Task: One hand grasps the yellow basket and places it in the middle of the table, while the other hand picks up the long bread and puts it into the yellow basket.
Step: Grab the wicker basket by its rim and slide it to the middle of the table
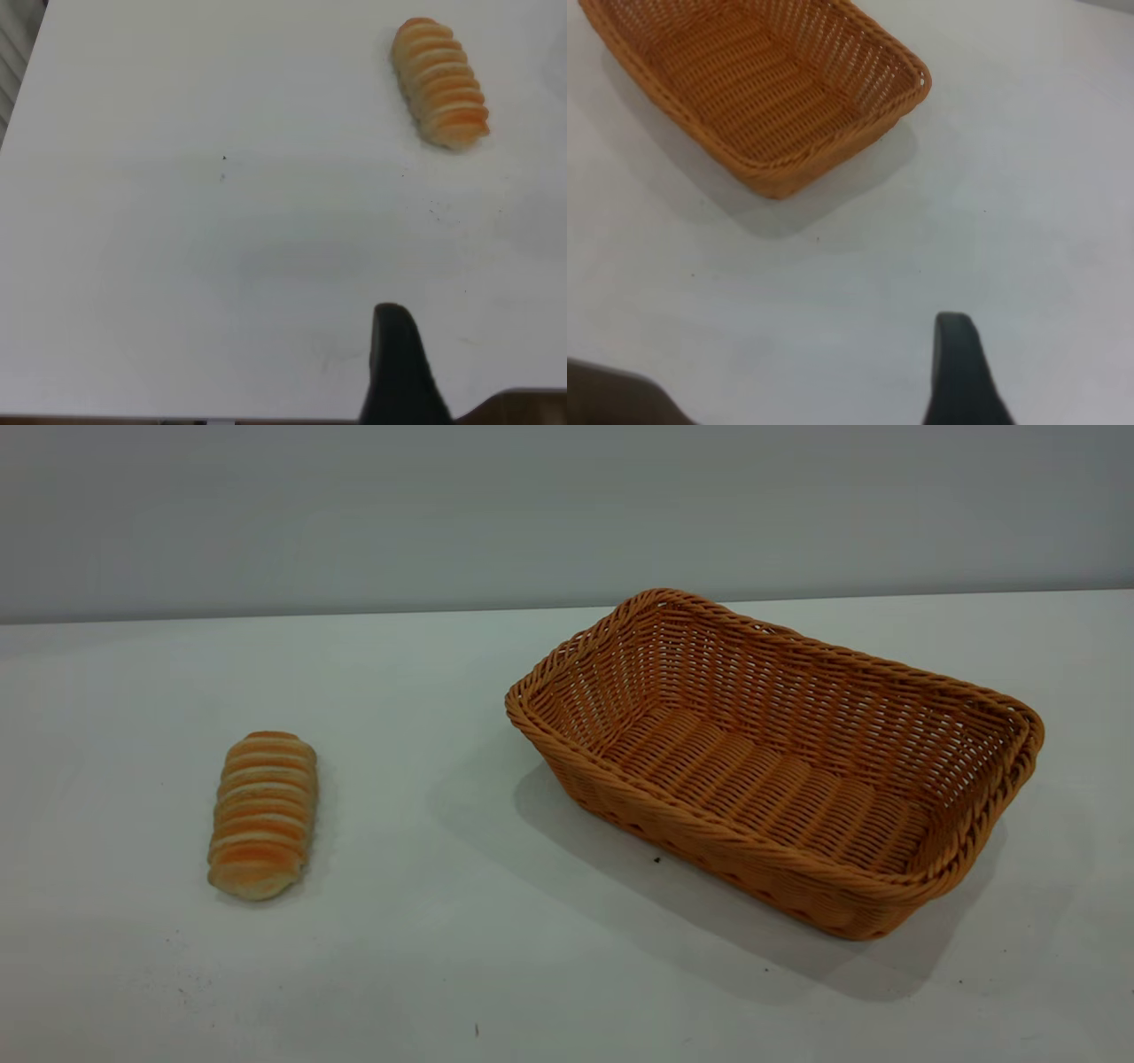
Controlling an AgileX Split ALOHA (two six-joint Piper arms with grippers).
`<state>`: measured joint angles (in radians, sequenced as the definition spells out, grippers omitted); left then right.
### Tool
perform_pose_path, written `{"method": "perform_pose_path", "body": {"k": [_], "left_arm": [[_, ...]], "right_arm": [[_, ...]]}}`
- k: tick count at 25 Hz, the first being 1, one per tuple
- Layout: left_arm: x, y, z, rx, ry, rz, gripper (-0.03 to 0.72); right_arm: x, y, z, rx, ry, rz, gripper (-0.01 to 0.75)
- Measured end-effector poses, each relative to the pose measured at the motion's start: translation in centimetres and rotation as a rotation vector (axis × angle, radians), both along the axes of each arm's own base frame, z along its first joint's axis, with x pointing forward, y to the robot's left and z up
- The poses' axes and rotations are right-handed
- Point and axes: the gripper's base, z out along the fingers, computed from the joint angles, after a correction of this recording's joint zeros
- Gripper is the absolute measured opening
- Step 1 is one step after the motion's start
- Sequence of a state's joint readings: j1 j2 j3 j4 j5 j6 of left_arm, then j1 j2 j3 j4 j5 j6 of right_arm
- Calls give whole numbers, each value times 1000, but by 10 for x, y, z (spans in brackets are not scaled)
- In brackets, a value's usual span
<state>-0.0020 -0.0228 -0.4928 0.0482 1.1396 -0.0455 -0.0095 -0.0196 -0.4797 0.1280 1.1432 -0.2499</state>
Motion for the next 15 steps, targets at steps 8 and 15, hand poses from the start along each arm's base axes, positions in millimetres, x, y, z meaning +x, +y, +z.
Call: {"method": "perform_pose_path", "body": {"k": [8,15], "left_arm": [[1,0,5,2,-40,-2,513],[14,-1,30,-27,-142,11,513]], "right_arm": [[0,0,0,0,0,0,508],[21,2,20,60,-39,-4,508]]}}
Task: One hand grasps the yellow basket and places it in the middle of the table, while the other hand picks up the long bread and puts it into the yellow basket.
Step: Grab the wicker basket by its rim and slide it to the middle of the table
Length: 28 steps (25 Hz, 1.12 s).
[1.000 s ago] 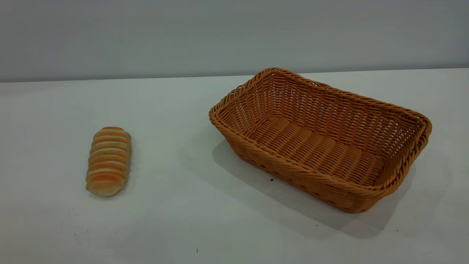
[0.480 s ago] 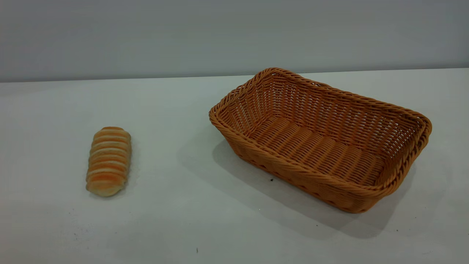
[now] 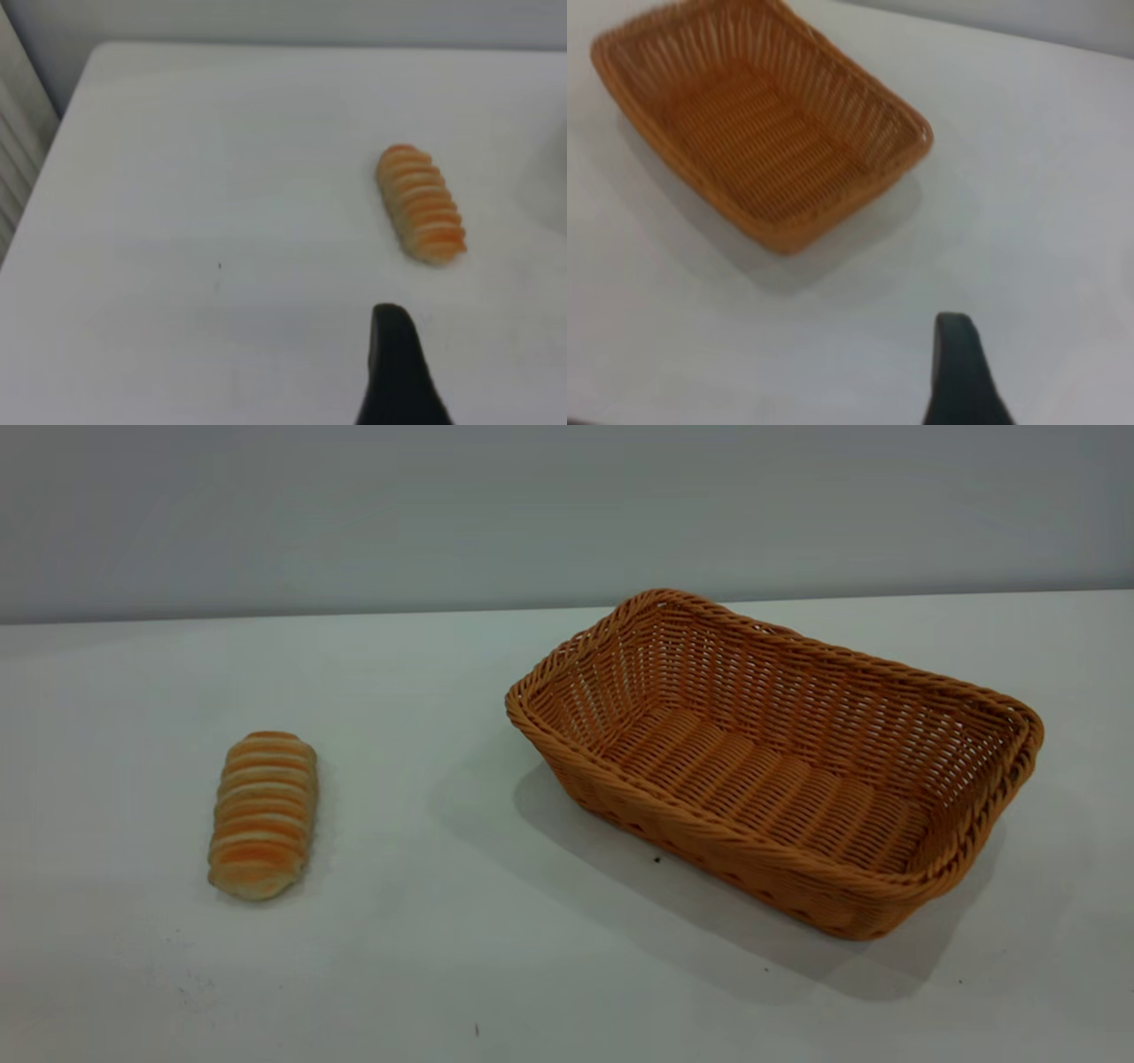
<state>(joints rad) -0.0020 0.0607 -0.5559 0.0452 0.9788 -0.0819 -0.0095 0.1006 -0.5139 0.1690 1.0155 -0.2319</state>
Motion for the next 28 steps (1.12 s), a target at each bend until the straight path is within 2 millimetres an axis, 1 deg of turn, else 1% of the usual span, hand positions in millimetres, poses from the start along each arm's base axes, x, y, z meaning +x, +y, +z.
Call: {"method": "perform_pose_path", "body": {"k": [1,4,6,8,11,12,14,15,19,21,24,28], "left_arm": [[6,0,4,-2,18,1,513],[24,0,17,-4,58,2,513],[38,0,25,-6,86,2,513],[51,0,28,-6,110,1,513],[67,-1,29,-6,119,-1,513],[70,-1,30,-5,110,-2,513],[71,-1,31,2,94,-6,513],[72,0,32,13,89,-8,513],[72,1,32,31,89,-9,513],[72,1,32,31,91,-9,513],[71,1,32,31,97,-9,513],[71,1,31,31,104,-8,513]], "right_arm": [[8,1,5,16,13,1,508],[42,4,17,81,98,11,508],[70,7,21,130,179,12,508],[99,8,20,173,262,6,508],[140,9,10,236,336,-27,508],[155,10,1,266,379,-44,508],[179,11,-13,334,408,-87,508],[192,12,-25,375,452,-112,508],[228,13,-64,447,536,-162,508],[241,14,-85,461,579,-173,508],[256,15,-117,488,646,-201,508],[266,15,-150,523,704,-251,508]]}}
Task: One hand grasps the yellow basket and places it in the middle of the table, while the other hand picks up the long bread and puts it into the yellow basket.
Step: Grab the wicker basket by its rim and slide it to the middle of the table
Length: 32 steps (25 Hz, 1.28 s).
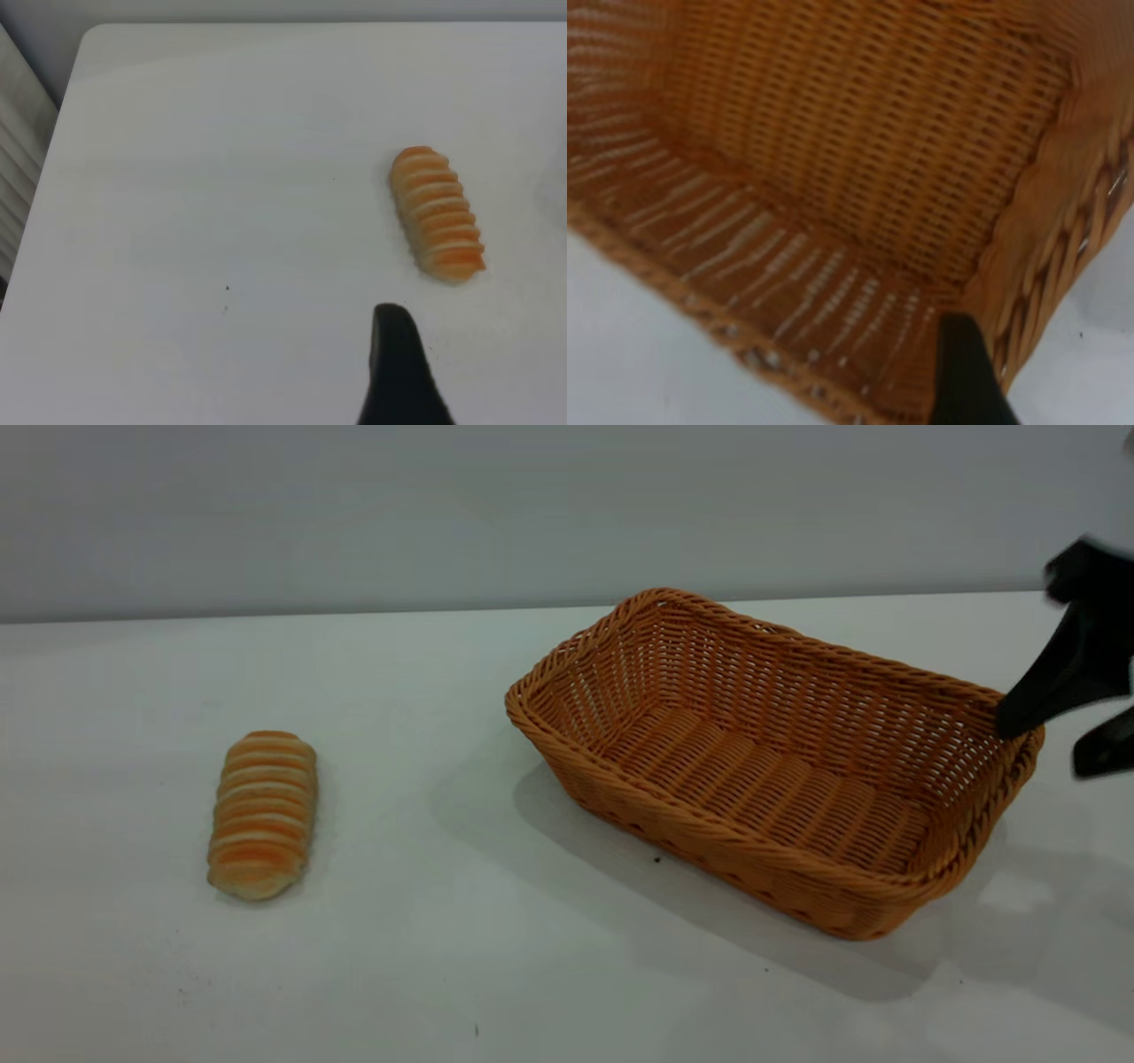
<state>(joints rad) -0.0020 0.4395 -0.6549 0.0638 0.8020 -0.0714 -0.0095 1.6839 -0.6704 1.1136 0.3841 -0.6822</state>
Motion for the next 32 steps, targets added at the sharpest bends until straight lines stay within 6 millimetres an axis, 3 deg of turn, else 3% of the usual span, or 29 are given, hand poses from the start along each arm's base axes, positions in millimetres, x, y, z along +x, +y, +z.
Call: {"method": "perform_pose_path", "body": {"k": [6,17,20,23,25,32], "left_arm": [[0,0,0,0,1,0,513],[0,0,0,-2,2,1,513],[0,0,0,-2,2,1,513],[0,0,0,-3,4,1,513],[0,0,0,-3,5,1,513],[0,-1,-1,-14,9,-2,513]], "right_arm": [[8,1,-31,38,49,-49,508],[35,0,-67,51,85,-99,479],[41,-1,-77,52,106,-116,390],[44,0,-79,65,116,-143,173],[46,-1,-79,62,111,-154,83],[69,19,-65,23,67,49,84]]}}
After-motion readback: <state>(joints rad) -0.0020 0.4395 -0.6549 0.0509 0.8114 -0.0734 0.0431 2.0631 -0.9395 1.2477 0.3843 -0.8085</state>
